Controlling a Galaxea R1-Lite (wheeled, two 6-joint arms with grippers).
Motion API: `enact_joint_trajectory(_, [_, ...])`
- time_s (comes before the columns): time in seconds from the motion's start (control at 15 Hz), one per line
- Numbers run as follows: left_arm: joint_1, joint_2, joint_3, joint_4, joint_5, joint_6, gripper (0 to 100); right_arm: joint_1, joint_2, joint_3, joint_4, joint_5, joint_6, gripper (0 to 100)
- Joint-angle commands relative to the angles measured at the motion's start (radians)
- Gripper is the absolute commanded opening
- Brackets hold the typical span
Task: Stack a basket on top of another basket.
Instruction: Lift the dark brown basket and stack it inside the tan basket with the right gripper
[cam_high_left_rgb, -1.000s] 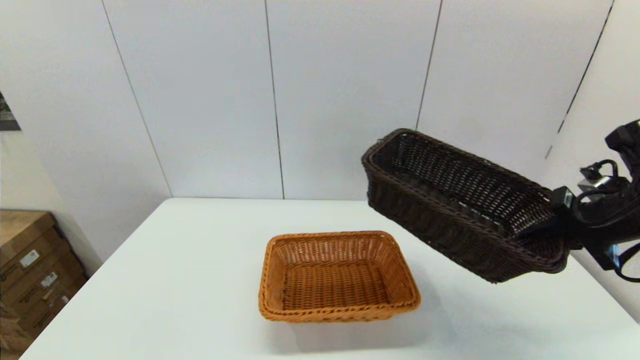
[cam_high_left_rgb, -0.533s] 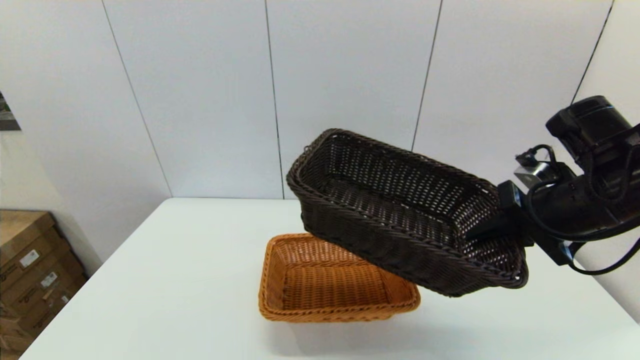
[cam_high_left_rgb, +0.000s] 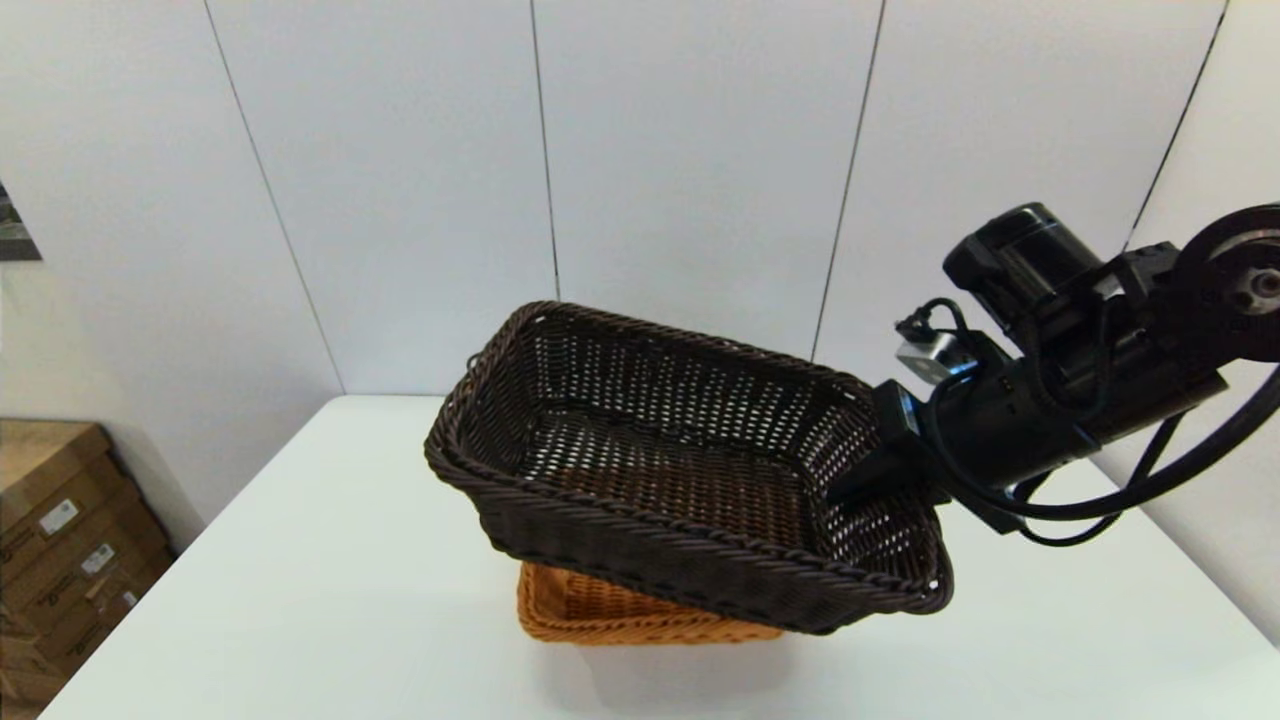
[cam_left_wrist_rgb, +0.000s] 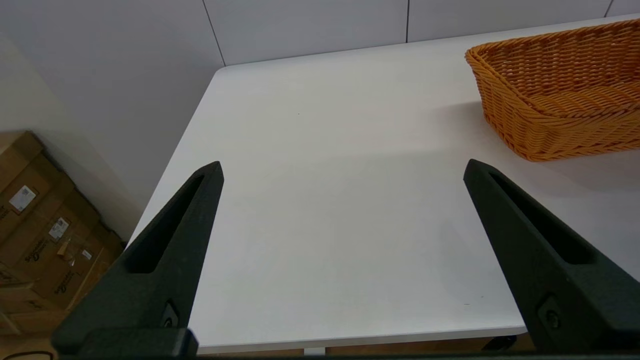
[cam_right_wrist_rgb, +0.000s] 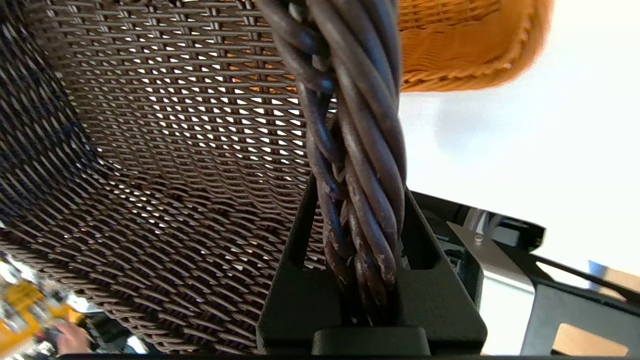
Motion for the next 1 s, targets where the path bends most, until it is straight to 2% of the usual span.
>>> enact_joint_trajectory(0.07, [0.000, 0.001, 0.000, 0.001, 0.000, 0.001, 100, 0.016, 0.056, -0.036, 0.004, 0.001, -0.035, 0])
enact_joint_trajectory(0.4, [0.000, 0.001, 0.000, 0.001, 0.000, 0.001, 100, 0.015, 0.095, -0.095, 0.064, -0.011, -0.126, 0])
enact_joint_trajectory(0.67, [0.000, 0.001, 0.000, 0.001, 0.000, 0.001, 100, 0.016, 0.139, -0.134, 0.113, -0.070, -0.204, 0])
enact_joint_trajectory(0.73, [0.002, 0.001, 0.000, 0.001, 0.000, 0.001, 100, 0.016, 0.153, -0.145, 0.124, -0.083, -0.216, 0])
enact_joint_trajectory(1.0, [0.000, 0.001, 0.000, 0.001, 0.000, 0.001, 100, 0.018, 0.217, -0.210, 0.156, -0.086, -0.222, 0])
